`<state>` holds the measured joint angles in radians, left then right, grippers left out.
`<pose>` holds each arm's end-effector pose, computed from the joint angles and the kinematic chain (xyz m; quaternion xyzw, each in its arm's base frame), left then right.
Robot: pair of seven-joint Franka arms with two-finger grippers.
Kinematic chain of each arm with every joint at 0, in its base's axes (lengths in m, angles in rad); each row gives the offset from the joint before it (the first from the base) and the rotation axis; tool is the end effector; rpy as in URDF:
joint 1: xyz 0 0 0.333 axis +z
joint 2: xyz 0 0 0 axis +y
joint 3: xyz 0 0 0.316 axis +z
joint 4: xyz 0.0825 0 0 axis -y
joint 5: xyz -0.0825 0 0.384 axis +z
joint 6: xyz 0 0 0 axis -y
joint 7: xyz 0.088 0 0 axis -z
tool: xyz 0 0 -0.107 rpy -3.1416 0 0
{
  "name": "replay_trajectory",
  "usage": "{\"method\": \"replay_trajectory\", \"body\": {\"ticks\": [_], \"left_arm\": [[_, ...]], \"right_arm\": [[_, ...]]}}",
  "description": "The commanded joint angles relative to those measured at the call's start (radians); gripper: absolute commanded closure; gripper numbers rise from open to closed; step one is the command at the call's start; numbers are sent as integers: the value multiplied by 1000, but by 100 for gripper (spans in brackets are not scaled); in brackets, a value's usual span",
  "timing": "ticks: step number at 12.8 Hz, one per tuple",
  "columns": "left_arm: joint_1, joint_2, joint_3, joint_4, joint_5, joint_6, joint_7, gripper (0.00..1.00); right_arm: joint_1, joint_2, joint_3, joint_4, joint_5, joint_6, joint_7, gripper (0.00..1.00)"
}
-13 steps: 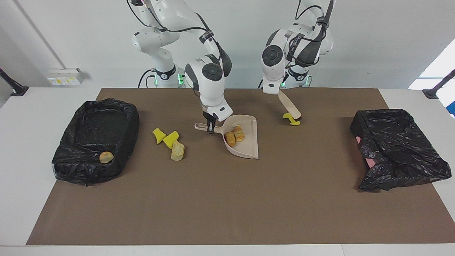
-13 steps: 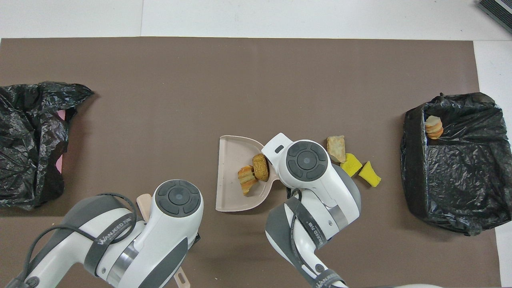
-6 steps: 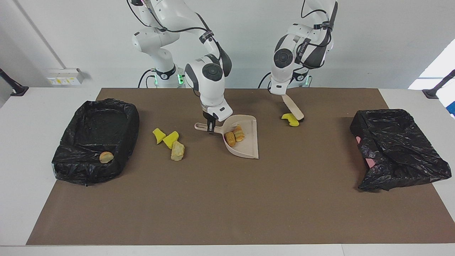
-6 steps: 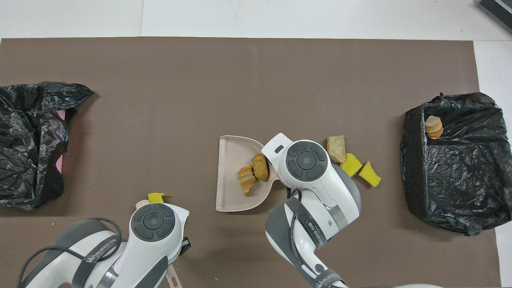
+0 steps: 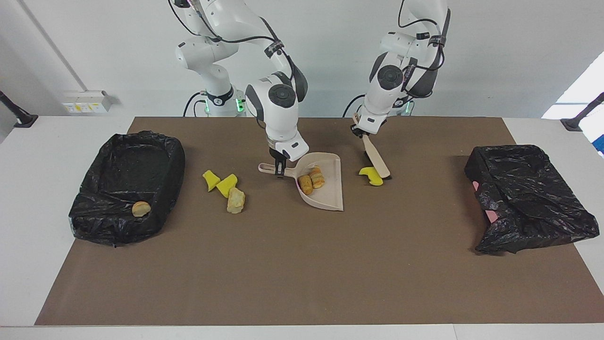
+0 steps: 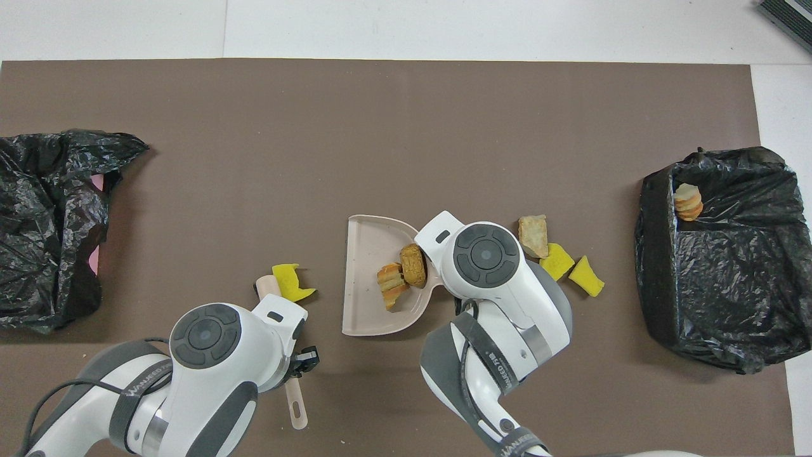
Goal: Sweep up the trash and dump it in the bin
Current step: 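Sweep the yellow sponge into the dustpan with the left gripper's brush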
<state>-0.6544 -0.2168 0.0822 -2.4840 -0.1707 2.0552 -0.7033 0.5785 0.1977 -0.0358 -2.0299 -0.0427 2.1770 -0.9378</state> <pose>0.3514 -0.2377 0.3537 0.9850 0.1104 -0.1327 0.0006 0.4972 0.2986 0.3463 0.7292 0.6836 -0.0288 0.0154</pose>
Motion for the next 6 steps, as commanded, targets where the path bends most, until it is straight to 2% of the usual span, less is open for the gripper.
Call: {"method": "replay_trajectory", "body": {"ticks": [1, 3, 6], "left_arm": [[-5, 53, -15, 50, -70, 40, 158, 100], [-74, 59, -13, 69, -137, 66, 244, 100], [-123, 59, -13, 77, -167, 86, 382, 100]], "right_arm": [[-11, 12, 5, 7, -17, 10, -12, 100], [-11, 11, 5, 7, -16, 10, -3, 100], [-11, 11, 5, 7, -16, 10, 0, 100]]}}
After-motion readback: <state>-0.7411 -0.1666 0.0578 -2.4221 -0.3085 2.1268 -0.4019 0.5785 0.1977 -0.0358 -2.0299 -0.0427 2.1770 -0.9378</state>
